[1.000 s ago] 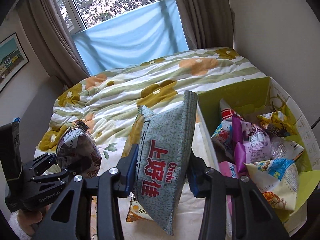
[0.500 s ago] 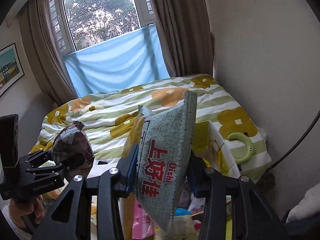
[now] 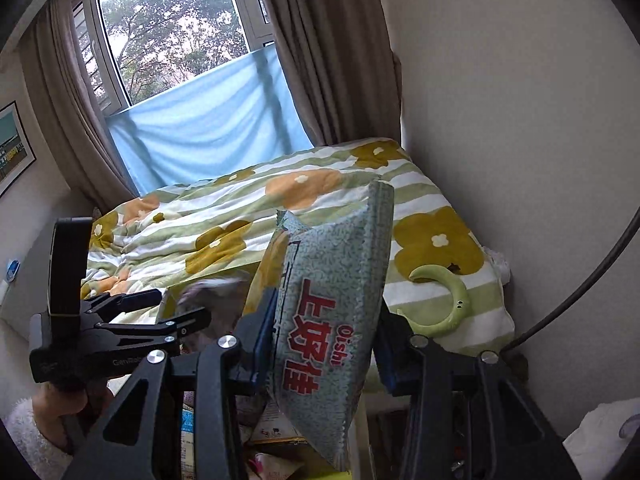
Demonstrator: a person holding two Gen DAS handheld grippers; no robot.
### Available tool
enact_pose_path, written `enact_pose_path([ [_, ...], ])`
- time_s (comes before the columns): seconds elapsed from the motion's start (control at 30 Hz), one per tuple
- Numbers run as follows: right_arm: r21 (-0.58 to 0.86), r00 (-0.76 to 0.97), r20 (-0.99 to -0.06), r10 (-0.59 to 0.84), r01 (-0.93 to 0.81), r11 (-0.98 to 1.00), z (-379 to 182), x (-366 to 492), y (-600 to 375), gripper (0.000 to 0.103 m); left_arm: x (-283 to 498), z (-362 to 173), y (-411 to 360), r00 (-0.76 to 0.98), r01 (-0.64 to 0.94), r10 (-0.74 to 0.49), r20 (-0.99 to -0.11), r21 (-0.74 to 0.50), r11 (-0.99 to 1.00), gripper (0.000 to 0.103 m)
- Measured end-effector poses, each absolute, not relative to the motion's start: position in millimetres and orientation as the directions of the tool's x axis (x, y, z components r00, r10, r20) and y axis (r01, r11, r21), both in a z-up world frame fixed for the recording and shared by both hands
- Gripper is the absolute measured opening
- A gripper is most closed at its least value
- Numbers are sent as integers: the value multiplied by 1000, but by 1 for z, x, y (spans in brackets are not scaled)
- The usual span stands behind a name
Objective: Organize snacks
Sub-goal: 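Carry the brown and grey Oishi bags over the box and open both tools, then move both open tools back toward the cake packet and green packet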
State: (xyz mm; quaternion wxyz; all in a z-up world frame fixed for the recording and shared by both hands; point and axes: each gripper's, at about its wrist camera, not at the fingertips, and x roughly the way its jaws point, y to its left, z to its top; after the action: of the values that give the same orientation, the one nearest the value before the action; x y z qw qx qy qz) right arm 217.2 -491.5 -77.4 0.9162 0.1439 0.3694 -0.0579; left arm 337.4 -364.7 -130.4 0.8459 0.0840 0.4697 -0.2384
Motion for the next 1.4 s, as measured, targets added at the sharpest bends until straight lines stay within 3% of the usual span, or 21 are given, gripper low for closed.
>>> enact_pose_path([
  [0.87, 285, 674, -726, 136, 116, 951, -110, 233, -425, 42, 274, -117, -223, 481, 318, -282, -830, -134, 939, 103],
  [0.93, 300, 672, -728, 138, 131, 945, -114, 234, -422, 49, 271, -117, -219, 486, 312, -273, -830, -127, 941, 103],
  [1.0, 331, 676, -719, 160, 131, 935, -116, 230, -421, 75, 268, -119, -217, 486, 303, -266, -832, -125, 945, 103],
  [1.03, 330, 679, -717, 157, 133, 934, -117, 227, -419, 102, 266, -121, -217, 483, 298, -264, -835, -127, 946, 103],
  [1.4, 236, 694, -710, 116, 80, 968, -120, 205, -418, 103, 253, -135, -218, 468, 264, -246, -849, -131, 955, 103],
])
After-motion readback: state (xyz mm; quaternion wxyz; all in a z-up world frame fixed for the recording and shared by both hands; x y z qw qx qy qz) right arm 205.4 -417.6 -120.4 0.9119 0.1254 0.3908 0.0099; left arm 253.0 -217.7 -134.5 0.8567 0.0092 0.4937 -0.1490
